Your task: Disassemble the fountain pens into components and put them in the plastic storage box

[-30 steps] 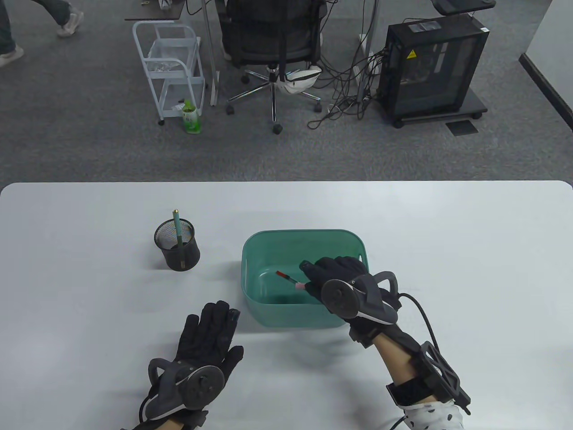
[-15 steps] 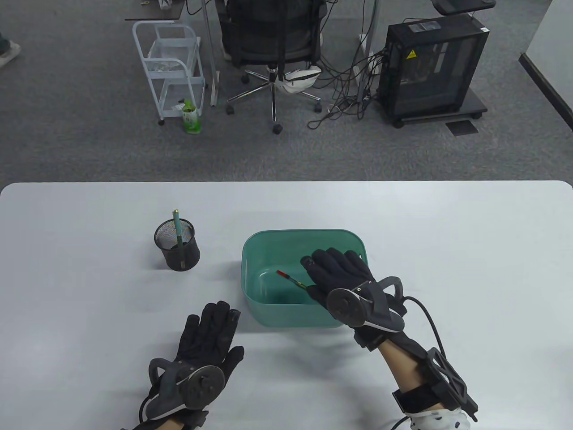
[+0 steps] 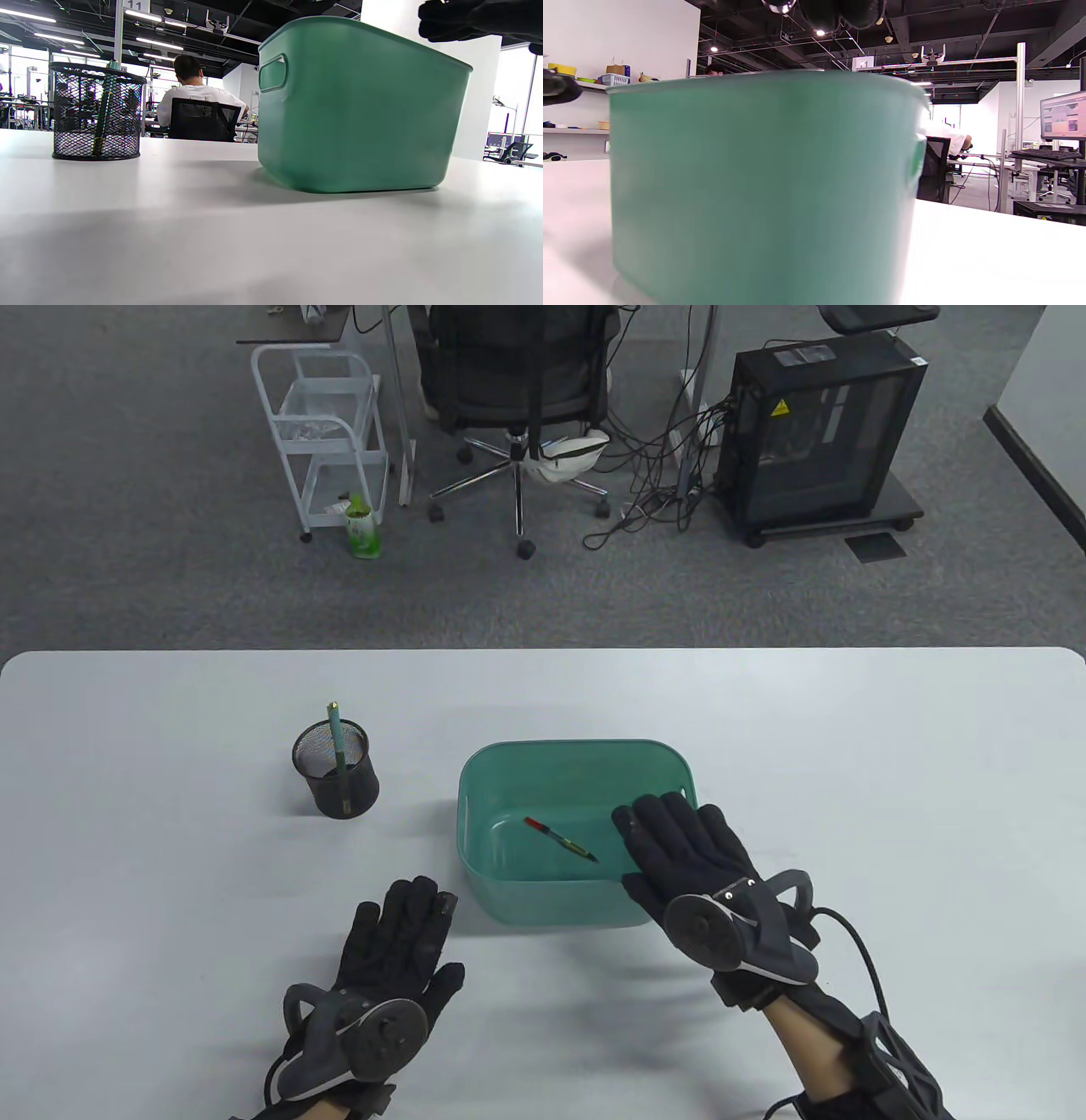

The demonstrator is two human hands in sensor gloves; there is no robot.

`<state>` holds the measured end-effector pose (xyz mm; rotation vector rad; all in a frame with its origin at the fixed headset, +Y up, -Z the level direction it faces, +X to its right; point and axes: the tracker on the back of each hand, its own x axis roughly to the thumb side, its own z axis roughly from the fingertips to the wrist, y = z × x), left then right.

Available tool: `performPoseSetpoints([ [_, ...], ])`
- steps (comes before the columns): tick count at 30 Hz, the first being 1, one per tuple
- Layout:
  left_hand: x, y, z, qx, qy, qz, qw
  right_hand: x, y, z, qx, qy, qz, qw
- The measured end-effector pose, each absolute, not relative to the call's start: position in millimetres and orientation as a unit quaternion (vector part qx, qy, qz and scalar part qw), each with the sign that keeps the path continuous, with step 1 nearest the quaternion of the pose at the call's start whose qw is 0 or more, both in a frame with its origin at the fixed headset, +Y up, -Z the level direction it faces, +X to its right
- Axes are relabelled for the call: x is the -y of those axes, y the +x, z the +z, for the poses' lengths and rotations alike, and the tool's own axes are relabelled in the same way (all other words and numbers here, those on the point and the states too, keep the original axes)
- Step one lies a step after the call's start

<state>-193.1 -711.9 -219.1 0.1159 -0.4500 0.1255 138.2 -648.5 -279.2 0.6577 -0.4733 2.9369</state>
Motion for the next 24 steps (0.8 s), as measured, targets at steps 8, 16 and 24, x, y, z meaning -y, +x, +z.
performPoseSetpoints([
  [8,712.1,-192.5,-218.8,0.225,0.058,0.061,0.971,661.2,160.7,-256.1,0.147,0.194,0.968,0.062],
  [16,711.8,-192.2,-218.6,0.227,0.058,0.06,0.97,680.1,174.8,-239.2,0.132,0.174,0.973,0.076],
  [24,712.3,-191.4,-218.4,0.226,0.055,0.057,0.971,697.6,177.3,-228.3,0.125,0.164,0.975,0.082],
])
